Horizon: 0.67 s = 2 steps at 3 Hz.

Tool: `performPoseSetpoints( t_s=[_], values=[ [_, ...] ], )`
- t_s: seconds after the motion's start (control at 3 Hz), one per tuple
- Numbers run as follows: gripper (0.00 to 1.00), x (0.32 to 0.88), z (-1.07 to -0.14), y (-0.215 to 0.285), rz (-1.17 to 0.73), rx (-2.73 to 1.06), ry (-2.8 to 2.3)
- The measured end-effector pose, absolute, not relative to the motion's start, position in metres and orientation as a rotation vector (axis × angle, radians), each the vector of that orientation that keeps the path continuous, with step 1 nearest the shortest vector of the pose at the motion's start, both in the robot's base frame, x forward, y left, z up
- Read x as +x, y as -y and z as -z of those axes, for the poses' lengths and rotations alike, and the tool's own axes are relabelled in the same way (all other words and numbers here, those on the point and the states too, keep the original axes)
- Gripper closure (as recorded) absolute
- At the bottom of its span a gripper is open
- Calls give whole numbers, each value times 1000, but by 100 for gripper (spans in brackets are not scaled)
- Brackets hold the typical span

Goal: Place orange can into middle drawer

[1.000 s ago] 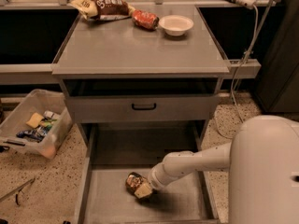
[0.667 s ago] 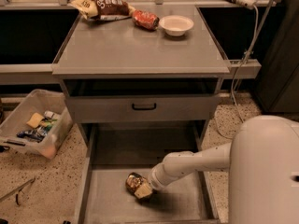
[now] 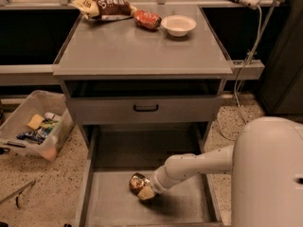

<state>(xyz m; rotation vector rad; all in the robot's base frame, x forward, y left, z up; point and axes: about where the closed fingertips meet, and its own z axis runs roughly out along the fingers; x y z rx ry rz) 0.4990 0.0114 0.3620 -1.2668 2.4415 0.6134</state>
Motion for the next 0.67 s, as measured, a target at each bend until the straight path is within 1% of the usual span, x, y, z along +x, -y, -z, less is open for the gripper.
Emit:
performPoseSetpoints(
  t_s=[0.33, 0.67],
  values=[
    [0, 499, -362, -11, -614, -1267, -2442],
    [0, 499, -362, -11, -614, -1267, -2442]
  ],
)
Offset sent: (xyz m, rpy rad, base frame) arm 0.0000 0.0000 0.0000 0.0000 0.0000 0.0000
